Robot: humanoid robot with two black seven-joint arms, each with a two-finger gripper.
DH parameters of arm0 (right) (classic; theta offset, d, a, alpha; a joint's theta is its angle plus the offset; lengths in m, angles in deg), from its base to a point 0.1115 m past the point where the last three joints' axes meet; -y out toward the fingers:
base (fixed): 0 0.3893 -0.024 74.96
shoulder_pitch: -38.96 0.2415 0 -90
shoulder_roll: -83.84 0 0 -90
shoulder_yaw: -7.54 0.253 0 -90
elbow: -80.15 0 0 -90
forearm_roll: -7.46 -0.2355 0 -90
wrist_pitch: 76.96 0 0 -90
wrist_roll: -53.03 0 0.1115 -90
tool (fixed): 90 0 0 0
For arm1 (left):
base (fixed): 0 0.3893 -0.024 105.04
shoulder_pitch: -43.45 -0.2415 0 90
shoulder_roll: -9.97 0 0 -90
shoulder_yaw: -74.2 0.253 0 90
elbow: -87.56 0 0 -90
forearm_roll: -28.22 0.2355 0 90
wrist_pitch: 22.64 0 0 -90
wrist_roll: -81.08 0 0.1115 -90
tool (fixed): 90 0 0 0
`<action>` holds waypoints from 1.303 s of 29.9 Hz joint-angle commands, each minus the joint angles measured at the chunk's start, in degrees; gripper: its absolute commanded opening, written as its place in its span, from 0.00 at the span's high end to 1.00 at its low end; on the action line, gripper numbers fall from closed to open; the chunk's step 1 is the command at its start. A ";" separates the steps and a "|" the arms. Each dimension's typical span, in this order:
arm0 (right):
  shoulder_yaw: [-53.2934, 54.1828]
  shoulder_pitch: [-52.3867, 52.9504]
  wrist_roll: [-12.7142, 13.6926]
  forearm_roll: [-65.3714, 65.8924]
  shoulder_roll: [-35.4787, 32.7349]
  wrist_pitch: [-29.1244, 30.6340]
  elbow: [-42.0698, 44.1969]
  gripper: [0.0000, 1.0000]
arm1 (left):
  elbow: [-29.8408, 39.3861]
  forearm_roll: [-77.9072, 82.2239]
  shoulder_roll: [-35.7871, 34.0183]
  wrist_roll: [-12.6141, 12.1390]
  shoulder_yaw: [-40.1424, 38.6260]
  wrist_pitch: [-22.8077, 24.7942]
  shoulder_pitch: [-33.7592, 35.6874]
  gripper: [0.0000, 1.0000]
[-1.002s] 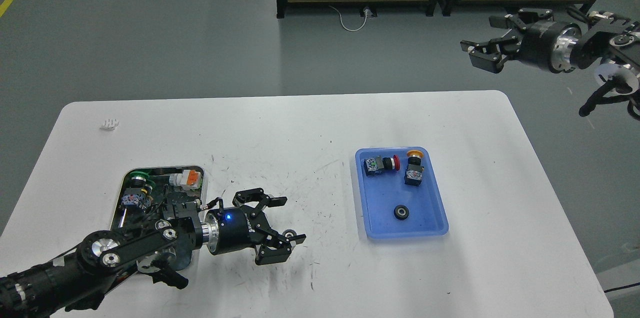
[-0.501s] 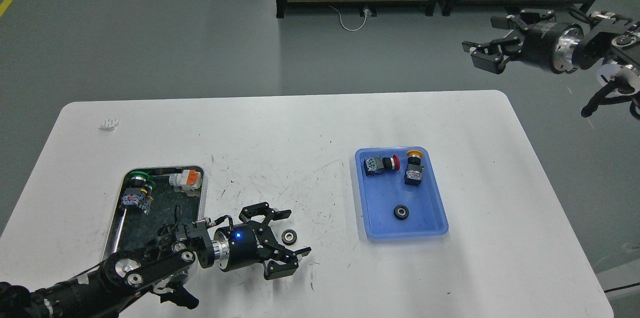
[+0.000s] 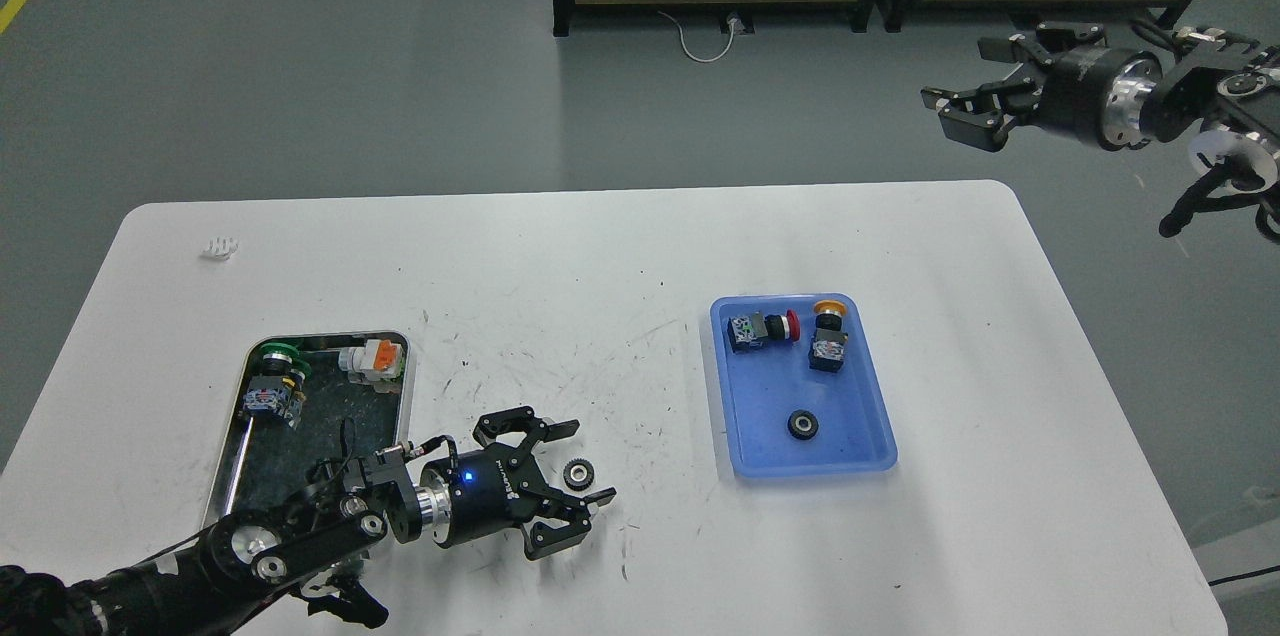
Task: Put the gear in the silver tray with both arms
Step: 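Grasp the black gear on the table with the left gripper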
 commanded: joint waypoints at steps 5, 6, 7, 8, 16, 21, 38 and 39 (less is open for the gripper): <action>-0.03 0.00 0.00 0.00 0.00 0.09 0.00 0.20 | -0.66 -0.01 -0.10 0.96 1.47 -0.31 -0.01 0.26; -0.03 0.00 0.00 0.00 0.00 0.09 0.00 0.20 | -0.75 -0.01 -0.10 0.96 1.47 -0.31 -0.10 0.27; -0.03 0.00 0.00 0.09 0.00 0.09 0.00 0.20 | -0.75 -0.01 -0.10 0.96 1.47 -0.31 -0.10 0.29; -0.03 0.00 0.00 0.09 0.09 0.09 0.00 0.20 | -0.84 -0.01 -0.10 0.96 1.47 -0.31 -0.19 0.31; -0.03 -0.27 0.00 0.09 0.09 0.09 0.00 0.20 | -1.80 -0.10 -0.02 0.96 1.47 -0.31 -0.19 0.47; -0.03 -0.27 0.00 0.09 0.09 0.09 0.00 0.20 | -1.80 -0.19 0.07 0.96 1.47 -0.31 -0.10 0.58; 0.14 -0.62 0.00 0.27 0.00 0.09 0.00 0.20 | 0.13 -1.67 -0.72 0.26 -0.72 0.39 2.09 0.80; 0.15 -0.62 -0.09 0.27 0.00 0.09 0.00 0.20 | 0.13 -2.38 -1.07 0.17 -1.16 0.48 2.88 0.80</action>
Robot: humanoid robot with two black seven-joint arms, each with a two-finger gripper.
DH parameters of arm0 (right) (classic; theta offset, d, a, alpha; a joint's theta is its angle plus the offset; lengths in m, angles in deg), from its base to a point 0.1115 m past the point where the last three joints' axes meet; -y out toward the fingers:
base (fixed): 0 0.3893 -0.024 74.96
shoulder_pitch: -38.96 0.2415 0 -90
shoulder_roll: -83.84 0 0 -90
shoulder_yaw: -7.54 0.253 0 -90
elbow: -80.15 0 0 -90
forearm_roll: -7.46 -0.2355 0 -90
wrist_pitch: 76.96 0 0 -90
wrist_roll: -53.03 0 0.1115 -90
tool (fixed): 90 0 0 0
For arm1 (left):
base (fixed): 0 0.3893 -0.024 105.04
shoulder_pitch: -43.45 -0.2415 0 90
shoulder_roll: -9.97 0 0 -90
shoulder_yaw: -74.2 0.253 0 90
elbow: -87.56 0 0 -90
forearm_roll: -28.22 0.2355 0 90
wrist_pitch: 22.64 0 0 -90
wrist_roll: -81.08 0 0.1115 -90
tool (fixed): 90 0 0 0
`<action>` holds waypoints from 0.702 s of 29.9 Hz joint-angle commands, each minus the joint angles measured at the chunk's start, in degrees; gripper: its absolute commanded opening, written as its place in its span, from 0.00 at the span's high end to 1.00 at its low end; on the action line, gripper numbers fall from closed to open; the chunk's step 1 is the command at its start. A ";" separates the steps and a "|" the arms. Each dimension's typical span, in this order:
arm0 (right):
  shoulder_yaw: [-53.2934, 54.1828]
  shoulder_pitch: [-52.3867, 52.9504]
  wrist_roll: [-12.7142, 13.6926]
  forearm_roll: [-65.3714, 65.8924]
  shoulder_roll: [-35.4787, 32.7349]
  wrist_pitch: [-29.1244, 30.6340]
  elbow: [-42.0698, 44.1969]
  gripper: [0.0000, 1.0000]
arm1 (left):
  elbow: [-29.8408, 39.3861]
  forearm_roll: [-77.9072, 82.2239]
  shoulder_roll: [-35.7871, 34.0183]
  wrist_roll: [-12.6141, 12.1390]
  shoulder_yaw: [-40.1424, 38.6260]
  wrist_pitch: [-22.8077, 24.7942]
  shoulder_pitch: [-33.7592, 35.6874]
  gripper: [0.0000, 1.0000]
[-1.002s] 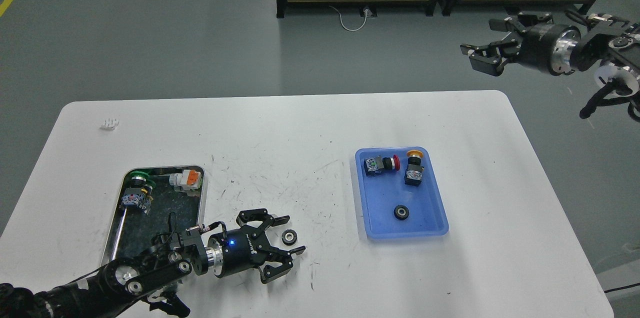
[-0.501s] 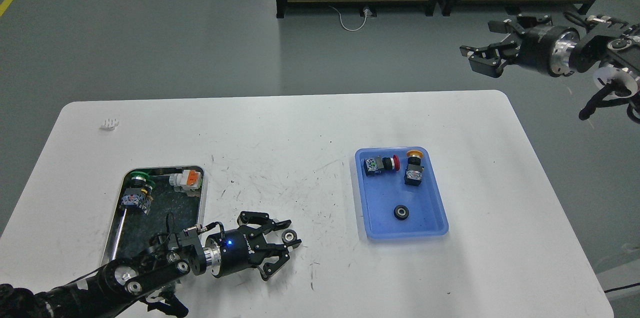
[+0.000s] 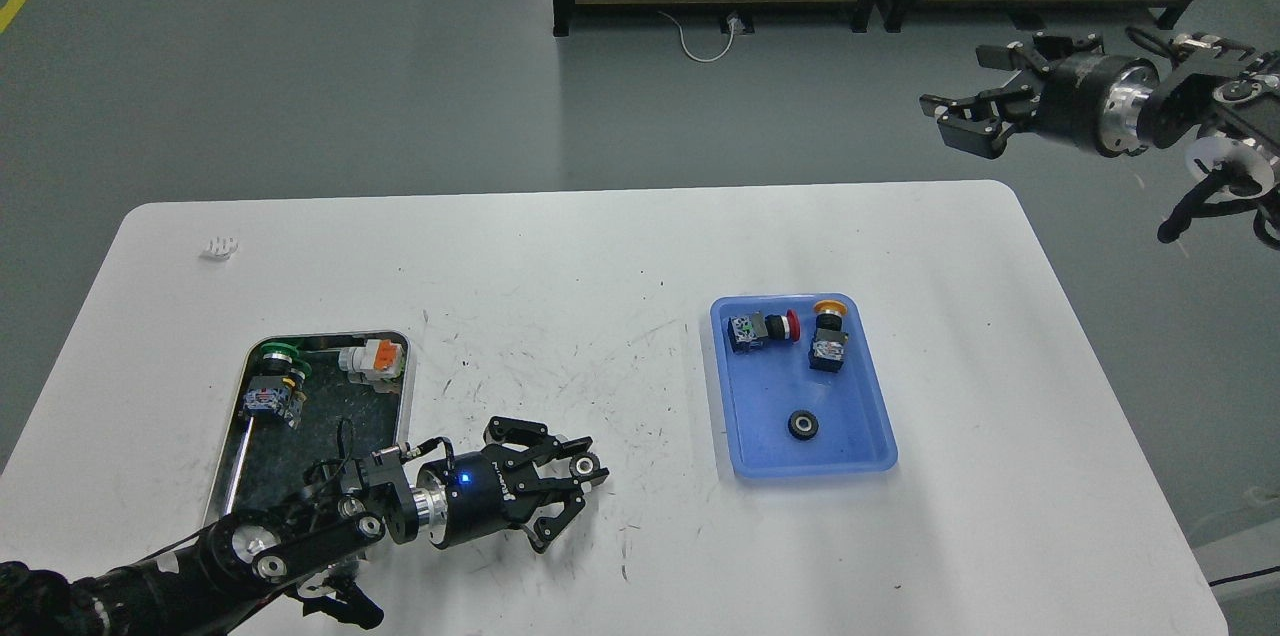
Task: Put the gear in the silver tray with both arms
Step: 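Carry the gear into the silver tray and open the left gripper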
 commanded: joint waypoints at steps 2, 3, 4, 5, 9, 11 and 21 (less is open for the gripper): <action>0.12 0.03 -0.09 -0.08 -0.13 0.00 0.00 0.20 | 0.35 -3.59 -1.87 -0.56 -1.78 0.65 3.63 0.80; 0.12 0.03 -0.09 -0.08 -0.13 0.00 0.00 0.20 | 0.44 -4.65 -2.66 -0.65 -1.70 1.00 4.60 0.80; 0.12 0.03 0.00 -0.08 -0.13 0.00 0.00 0.20 | 0.61 -5.61 -3.79 -0.74 -1.43 1.88 5.65 0.80; 0.12 0.03 -0.09 -0.08 -0.04 0.09 0.00 0.20 | 0.79 -6.23 -4.94 -1.08 -1.43 2.84 6.44 0.79; 0.21 0.03 -0.09 -0.08 -0.04 0.09 0.00 0.20 | 3.59 -6.33 -10.47 -2.23 -1.43 4.87 7.59 0.79; 0.30 0.03 -0.09 -0.08 0.05 0.09 0.00 0.20 | 5.35 -6.33 -13.90 -2.58 -0.82 5.75 7.68 0.79; 0.38 -0.05 0.00 0.00 0.66 0.00 0.26 0.20 | 9.23 -6.33 -25.86 -2.58 -0.55 9.35 7.33 0.78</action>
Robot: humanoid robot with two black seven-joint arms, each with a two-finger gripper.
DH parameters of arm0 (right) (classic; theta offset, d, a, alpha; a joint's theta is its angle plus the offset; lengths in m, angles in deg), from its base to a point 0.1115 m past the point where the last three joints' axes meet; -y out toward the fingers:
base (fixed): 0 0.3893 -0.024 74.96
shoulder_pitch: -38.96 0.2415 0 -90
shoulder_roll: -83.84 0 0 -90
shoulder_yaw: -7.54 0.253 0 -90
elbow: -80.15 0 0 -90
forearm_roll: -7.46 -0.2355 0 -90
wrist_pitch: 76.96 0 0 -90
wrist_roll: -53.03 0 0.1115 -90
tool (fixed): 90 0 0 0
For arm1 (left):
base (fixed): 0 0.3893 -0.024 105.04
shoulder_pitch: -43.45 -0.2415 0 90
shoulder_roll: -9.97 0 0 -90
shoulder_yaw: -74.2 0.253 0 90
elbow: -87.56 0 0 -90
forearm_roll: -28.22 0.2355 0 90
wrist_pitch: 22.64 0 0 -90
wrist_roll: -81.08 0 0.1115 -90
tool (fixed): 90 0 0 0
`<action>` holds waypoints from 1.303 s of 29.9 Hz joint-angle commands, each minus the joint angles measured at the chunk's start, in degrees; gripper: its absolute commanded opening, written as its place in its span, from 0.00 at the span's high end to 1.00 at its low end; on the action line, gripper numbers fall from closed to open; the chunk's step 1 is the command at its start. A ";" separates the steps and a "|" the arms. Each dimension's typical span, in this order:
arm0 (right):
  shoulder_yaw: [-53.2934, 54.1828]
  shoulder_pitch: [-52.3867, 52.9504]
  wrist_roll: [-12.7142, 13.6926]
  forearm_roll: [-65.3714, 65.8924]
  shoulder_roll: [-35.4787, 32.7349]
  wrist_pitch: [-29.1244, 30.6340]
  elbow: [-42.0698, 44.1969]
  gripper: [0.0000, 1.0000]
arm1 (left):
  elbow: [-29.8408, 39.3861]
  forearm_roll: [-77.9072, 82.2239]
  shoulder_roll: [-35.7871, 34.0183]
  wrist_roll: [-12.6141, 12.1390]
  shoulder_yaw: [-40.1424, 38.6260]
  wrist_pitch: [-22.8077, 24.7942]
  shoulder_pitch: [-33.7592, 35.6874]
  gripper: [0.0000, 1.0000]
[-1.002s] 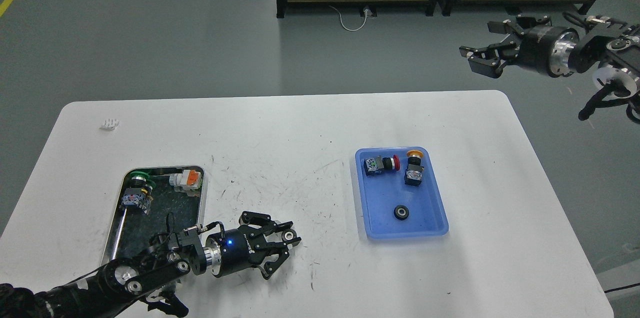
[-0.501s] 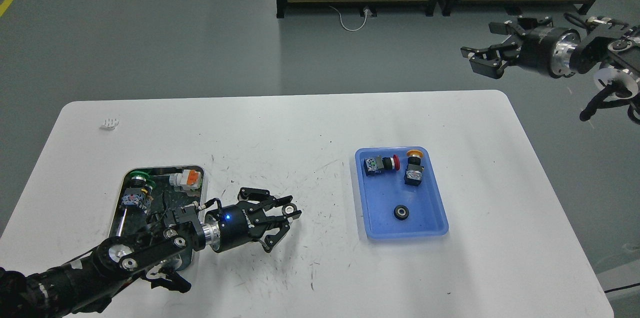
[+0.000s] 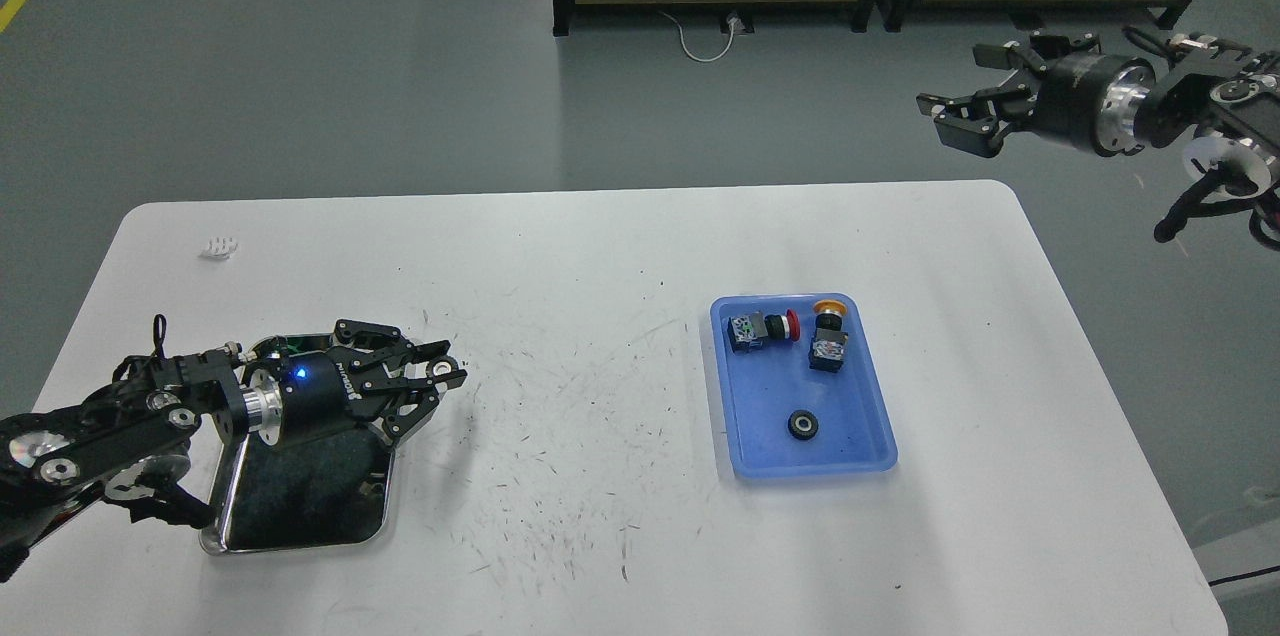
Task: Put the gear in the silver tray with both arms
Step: 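Carry the gear into the silver tray and open the left gripper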
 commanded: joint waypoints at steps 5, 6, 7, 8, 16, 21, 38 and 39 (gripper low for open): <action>-0.17 -0.01 0.09 0.11 0.16 -0.01 0.26 0.20 | 1.40 0.18 -5.40 0.43 0.98 1.31 -2.27 0.78; -0.08 -0.01 0.09 0.11 0.16 -0.01 0.26 0.20 | 1.41 0.27 -5.49 0.43 1.25 1.22 -2.62 0.78; -0.17 -0.01 0.09 0.11 0.16 -0.01 0.35 0.20 | 1.41 0.44 -5.49 0.43 1.42 1.05 -3.15 0.78; -0.17 -0.01 0.09 0.11 0.16 -0.01 0.35 0.20 | 1.23 0.62 -5.49 0.43 1.43 0.87 -3.59 0.78; -0.26 0.16 0.09 0.11 1.39 -0.10 1.05 0.20 | 0.18 0.71 -5.40 0.26 1.60 -1.24 -5.79 0.77; -0.26 0.08 0.09 0.28 1.39 -0.10 1.14 0.20 | -2.10 0.71 -5.49 0.70 1.60 -1.24 -6.40 0.76; -0.34 -0.10 0.09 0.46 2.27 -0.18 1.14 0.20 | -4.21 -0.08 -5.05 1.05 1.34 -4.66 -8.87 0.42; -0.34 -0.10 0.09 0.46 2.27 -0.18 1.14 0.20 | -4.48 -0.17 -4.96 1.14 1.34 -4.67 -8.95 0.41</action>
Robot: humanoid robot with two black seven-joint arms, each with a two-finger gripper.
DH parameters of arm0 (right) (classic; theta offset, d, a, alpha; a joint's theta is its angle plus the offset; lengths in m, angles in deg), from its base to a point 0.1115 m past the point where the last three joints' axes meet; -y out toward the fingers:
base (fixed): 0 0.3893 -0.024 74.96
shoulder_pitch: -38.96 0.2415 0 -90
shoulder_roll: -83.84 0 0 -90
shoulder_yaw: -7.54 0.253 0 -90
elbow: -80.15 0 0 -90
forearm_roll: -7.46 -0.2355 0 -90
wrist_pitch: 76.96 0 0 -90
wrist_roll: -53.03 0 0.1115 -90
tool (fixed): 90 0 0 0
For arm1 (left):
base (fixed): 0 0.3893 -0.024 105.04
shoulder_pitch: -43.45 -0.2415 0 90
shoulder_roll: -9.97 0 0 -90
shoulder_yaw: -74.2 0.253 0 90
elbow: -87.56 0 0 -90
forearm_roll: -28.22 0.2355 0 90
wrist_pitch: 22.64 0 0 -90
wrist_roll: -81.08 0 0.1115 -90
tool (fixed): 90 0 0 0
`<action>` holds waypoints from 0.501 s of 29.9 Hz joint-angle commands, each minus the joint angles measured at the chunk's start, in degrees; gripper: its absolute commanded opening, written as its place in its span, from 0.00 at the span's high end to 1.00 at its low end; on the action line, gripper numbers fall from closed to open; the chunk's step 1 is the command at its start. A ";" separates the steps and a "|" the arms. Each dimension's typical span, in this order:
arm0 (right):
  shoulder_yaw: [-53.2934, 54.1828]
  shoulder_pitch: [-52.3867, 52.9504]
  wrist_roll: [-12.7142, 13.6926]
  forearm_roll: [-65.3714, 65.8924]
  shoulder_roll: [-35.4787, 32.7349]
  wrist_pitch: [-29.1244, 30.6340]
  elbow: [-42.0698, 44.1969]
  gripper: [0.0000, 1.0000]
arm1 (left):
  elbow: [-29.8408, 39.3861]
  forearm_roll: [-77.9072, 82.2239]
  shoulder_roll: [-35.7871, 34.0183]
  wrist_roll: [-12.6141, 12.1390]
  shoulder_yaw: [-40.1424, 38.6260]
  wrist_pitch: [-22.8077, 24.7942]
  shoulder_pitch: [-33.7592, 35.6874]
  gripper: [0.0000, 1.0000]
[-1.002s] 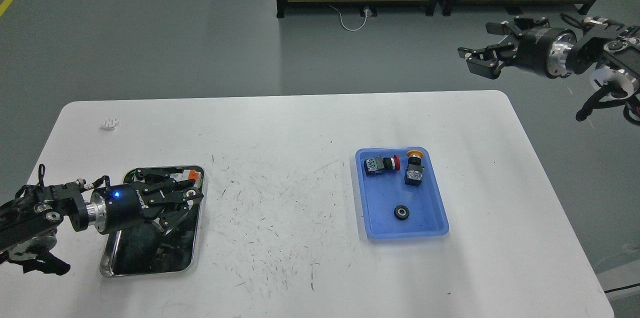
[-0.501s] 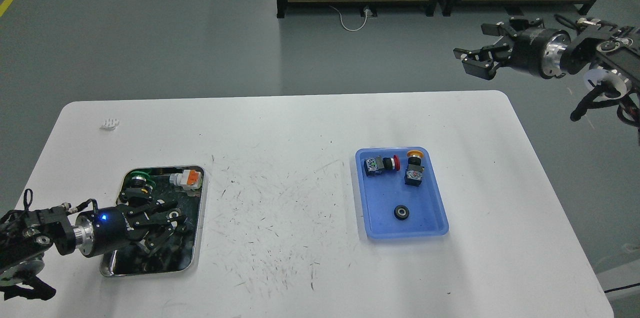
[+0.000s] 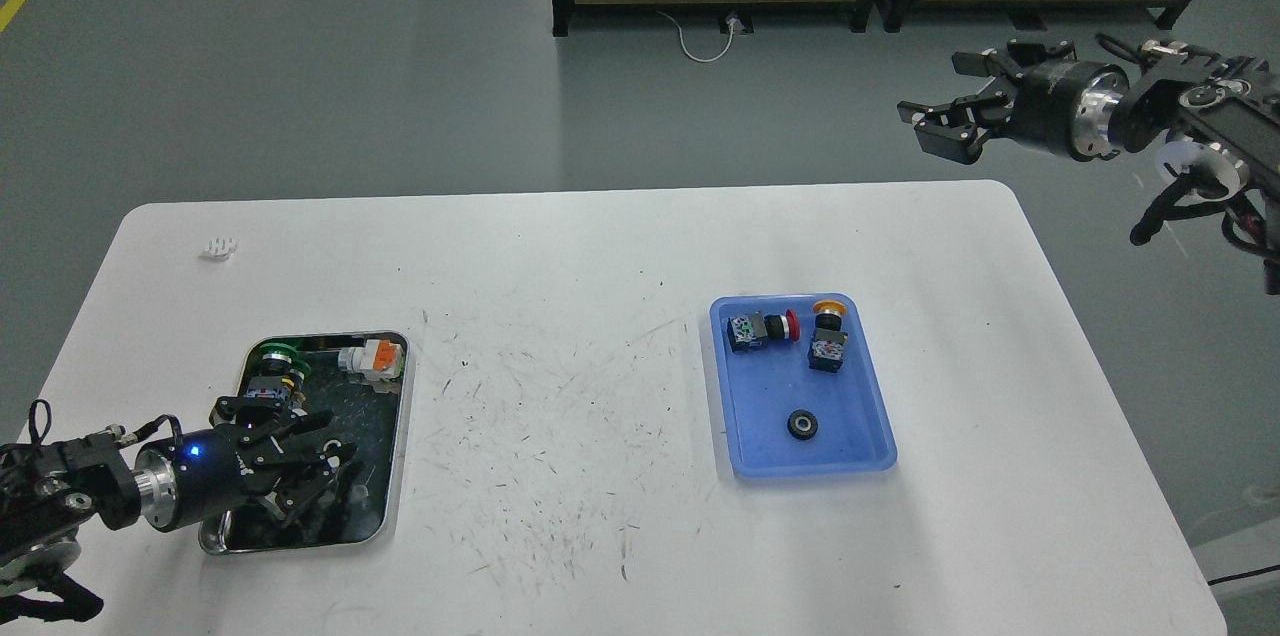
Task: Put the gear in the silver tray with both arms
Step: 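Carry the gear into the silver tray and open the left gripper, then lift the left gripper away and reach the right gripper to the blue tray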
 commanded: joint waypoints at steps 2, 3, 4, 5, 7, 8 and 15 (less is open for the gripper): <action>-0.09 0.00 0.00 0.05 0.00 0.09 -0.18 0.20 | -0.98 -0.61 0.41 0.22 -0.52 -0.37 -0.69 0.37; -0.09 0.00 0.00 0.05 0.00 0.09 -0.18 0.20 | -0.98 -0.79 0.41 0.22 -0.87 -0.37 -0.87 0.35; -0.09 0.09 0.00 -0.04 0.00 0.18 -0.44 0.20 | -0.98 -0.97 0.50 0.22 -1.14 -0.37 -0.87 0.33; -0.18 0.09 -0.09 -0.04 0.00 0.44 -0.79 0.20 | -0.98 -1.40 0.50 0.22 -1.40 -0.37 -0.52 0.29; -0.44 0.09 -0.09 -0.13 -0.35 0.88 -2.28 0.19 | -0.98 -2.98 0.50 -0.21 -3.33 -0.37 0.27 0.22; -0.79 0.00 0.00 -0.04 -0.52 1.14 -3.60 0.19 | -0.98 -3.86 0.33 -0.56 -4.82 -0.28 1.05 0.18; -6.50 -2.28 0.00 0.22 -0.88 1.94 -12.65 0.19 | -1.86 -10.80 -0.55 -4.25 -9.84 -0.28 9.05 0.06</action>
